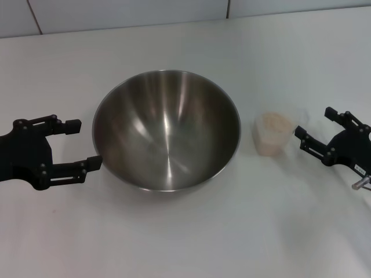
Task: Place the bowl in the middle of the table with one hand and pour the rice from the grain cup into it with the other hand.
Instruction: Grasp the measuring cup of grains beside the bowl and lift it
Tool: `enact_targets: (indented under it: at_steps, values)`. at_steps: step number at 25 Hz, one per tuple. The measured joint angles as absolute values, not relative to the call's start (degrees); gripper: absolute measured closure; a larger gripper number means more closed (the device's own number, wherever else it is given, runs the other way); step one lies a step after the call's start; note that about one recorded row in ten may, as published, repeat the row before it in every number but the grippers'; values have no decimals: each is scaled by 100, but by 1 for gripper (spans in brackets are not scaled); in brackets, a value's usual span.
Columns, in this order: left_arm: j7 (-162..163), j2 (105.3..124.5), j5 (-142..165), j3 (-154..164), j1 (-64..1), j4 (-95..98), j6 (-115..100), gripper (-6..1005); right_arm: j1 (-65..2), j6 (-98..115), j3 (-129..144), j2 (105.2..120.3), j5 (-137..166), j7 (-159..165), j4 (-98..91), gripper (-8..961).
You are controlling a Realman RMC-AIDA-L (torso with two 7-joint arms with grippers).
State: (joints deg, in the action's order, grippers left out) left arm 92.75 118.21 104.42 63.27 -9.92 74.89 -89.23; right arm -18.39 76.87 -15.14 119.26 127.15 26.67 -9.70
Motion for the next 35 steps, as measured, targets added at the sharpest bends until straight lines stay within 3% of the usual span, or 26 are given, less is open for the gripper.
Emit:
enact_targets:
  at_steps: [23, 29, 35]
  values:
    - [9281, 11821, 10525, 6327, -1126, 7261, -8910, 184, -2042, 7509, -1530, 11926, 12218, 2504, -709, 130]
    - [9281, 11817, 10530, 6327, -1143, 7259, -8912, 184, -2076, 7506, -1529, 11926, 12213, 2494, -656, 193]
    - [9281, 11819, 10541, 6327, -1152, 7259, -8911, 183, -2101, 7444, -1529, 11926, 12208, 2467, -593, 438]
